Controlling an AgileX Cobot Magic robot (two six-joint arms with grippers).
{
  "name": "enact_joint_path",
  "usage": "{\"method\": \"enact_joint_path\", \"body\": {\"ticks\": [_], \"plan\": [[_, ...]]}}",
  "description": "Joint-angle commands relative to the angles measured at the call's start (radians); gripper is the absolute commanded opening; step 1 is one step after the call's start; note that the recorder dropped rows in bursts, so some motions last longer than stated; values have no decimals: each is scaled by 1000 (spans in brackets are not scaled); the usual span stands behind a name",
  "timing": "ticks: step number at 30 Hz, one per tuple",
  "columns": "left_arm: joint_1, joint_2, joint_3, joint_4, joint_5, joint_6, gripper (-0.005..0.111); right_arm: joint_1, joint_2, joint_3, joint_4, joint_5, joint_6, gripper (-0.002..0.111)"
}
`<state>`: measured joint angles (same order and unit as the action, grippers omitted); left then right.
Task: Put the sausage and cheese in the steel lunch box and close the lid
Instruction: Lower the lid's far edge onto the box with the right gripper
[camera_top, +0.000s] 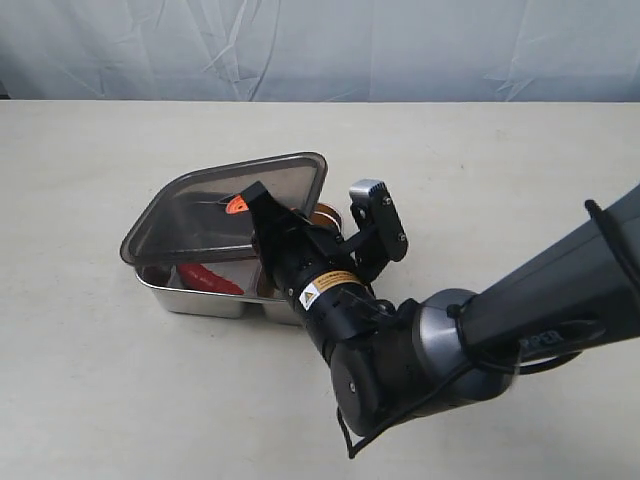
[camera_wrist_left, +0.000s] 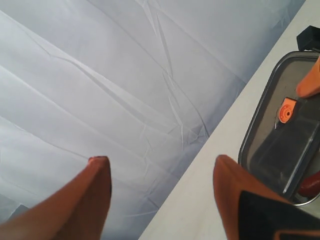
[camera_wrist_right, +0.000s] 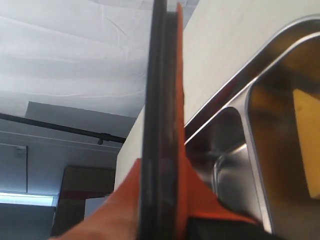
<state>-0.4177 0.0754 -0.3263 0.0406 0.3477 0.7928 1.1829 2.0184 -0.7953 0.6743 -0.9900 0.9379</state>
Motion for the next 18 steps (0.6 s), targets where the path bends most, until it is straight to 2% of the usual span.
{"method": "enact_joint_path", "body": {"ticks": [1,18], "plan": [[-5,-6,-2,-13,-1,-5,57,-7,-1,2,12,122,-56,-1],[-5,-6,-2,-13,-1,-5,57,-7,-1,4,29,125,-84,-1]]}}
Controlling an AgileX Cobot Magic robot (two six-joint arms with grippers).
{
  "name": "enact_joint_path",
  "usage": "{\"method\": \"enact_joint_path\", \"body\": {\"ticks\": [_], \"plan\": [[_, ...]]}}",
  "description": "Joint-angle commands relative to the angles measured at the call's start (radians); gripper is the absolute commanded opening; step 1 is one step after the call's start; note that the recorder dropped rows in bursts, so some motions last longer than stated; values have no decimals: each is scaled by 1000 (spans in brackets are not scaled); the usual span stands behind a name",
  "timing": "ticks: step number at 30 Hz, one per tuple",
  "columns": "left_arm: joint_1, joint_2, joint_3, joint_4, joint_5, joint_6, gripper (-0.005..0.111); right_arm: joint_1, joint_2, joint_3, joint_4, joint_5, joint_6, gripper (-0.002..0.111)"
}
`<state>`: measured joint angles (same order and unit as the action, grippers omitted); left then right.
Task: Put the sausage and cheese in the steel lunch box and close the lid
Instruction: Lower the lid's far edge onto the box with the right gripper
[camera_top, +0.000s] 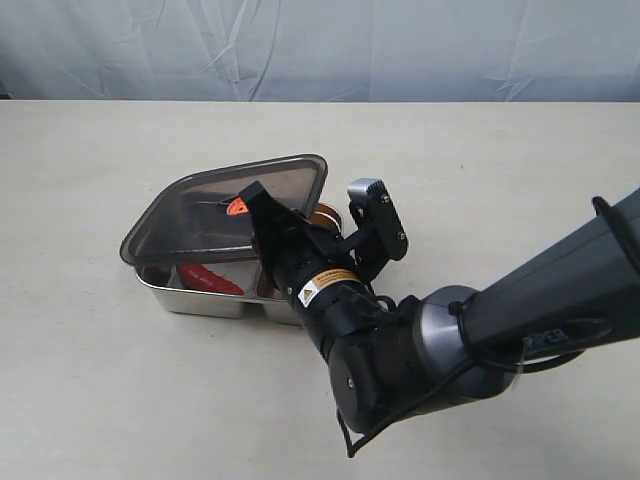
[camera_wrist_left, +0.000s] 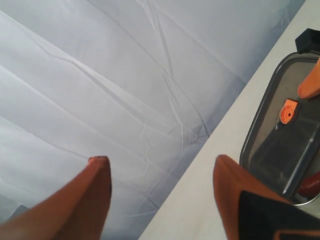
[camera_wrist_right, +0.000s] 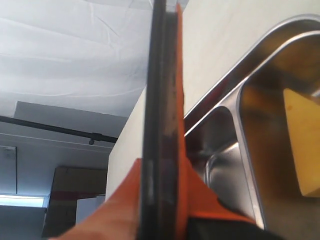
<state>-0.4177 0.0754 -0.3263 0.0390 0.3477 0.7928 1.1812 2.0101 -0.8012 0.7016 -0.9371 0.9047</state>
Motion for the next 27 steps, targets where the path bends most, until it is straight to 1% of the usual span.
{"method": "enact_joint_path", "body": {"ticks": [1,11,15,18,22,27], "plan": [[-5,-6,-2,-12,-1,-5,57,-5,8,10,2,72,-41,-1],[-5,-6,-2,-12,-1,-5,57,-5,8,10,4,63,-27,-1],[-5,-6,-2,-12,-1,-5,57,-5,8,40,13,32,-27,-1],[-5,-6,-2,-12,-1,-5,57,-5,8,67,24,40,-16,-1],[-5,-6,-2,-12,-1,-5,57,-5,8,88,-20,48,-16,-1],[-5,-6,-2,-12,-1,-5,57,-6,8,88,-24,48,-18,-1]]}}
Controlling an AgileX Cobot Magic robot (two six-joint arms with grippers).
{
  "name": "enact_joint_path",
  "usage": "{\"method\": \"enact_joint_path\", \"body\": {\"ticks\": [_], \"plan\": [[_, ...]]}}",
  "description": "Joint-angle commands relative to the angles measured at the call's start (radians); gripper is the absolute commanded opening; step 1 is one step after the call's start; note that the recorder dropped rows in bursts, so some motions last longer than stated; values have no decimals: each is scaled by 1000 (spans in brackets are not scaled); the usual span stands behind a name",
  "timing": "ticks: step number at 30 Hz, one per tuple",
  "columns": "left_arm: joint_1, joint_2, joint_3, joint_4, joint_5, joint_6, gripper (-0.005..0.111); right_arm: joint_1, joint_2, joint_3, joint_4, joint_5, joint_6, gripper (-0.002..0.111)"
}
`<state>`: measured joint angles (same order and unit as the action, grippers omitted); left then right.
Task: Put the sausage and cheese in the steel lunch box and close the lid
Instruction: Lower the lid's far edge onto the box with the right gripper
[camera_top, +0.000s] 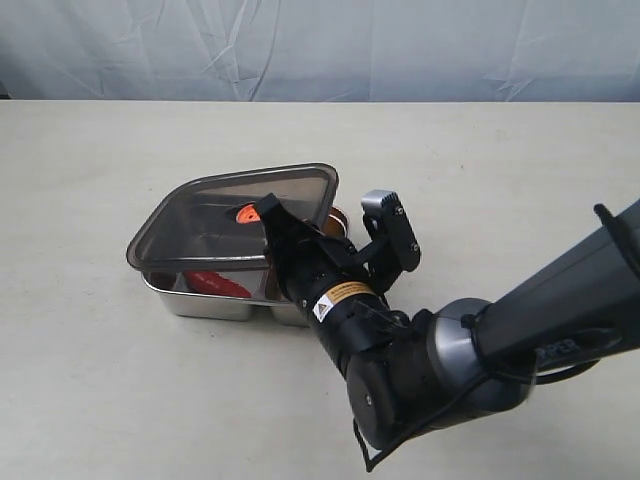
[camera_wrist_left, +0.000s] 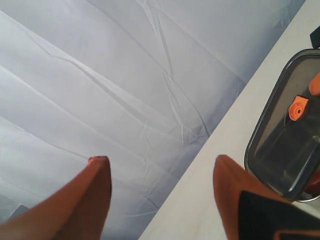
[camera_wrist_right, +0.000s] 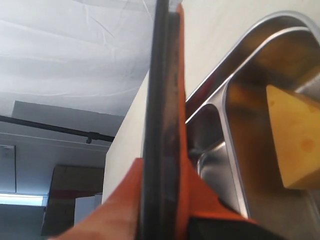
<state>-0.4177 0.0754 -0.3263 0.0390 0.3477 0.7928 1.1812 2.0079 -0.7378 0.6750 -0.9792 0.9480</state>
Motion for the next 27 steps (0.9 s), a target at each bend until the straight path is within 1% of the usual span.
{"method": "enact_joint_path", "body": {"ticks": [1,7,27], "plan": [[-5,-6,-2,-12,-1,-5,57,-6,10,24,5,90,-61,-1],[-5,-6,-2,-12,-1,-5,57,-6,10,24,7,92,-100,-1],[-5,-6,-2,-12,-1,-5,57,-6,10,24,40,139,-126,-1]]}}
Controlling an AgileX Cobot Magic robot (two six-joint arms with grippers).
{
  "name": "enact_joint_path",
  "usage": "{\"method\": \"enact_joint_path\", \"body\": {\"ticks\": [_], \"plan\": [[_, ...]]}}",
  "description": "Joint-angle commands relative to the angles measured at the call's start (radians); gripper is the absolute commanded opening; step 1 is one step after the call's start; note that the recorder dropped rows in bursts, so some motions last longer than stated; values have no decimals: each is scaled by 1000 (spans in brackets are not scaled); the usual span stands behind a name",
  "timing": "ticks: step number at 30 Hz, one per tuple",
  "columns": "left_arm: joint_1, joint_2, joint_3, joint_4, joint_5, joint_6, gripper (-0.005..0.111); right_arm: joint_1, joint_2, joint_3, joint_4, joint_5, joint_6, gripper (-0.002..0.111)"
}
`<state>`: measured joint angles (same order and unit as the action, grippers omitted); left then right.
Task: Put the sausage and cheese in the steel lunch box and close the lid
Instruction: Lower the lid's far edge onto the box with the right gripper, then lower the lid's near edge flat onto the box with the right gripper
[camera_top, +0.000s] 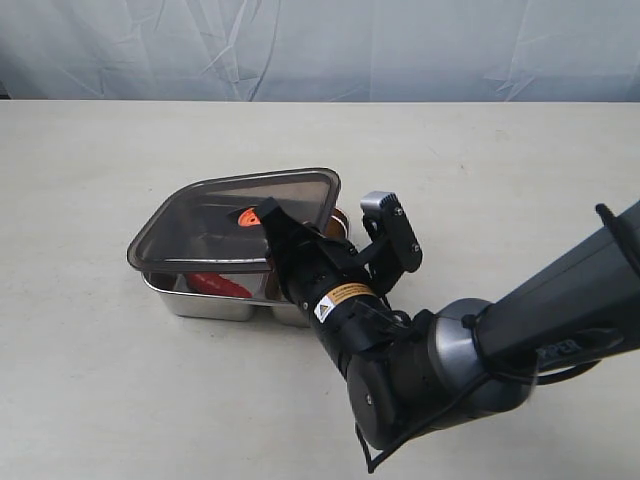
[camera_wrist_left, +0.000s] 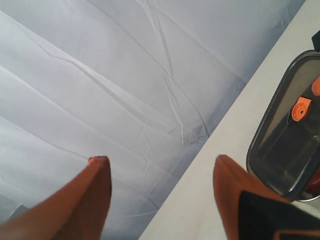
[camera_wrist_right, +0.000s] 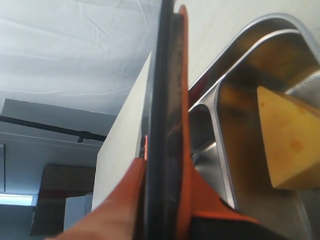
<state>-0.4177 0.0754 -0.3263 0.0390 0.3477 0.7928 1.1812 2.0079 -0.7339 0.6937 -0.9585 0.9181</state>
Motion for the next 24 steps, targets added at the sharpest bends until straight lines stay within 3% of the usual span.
{"method": "enact_joint_path", "body": {"ticks": [1,24], "plan": [[-5,-6,-2,-12,-1,-5,57,-6,10,21,22,120,-98,-1],[-5,-6,-2,-12,-10,-5,57,-6,-34,94,59,117,-142,-1]]}}
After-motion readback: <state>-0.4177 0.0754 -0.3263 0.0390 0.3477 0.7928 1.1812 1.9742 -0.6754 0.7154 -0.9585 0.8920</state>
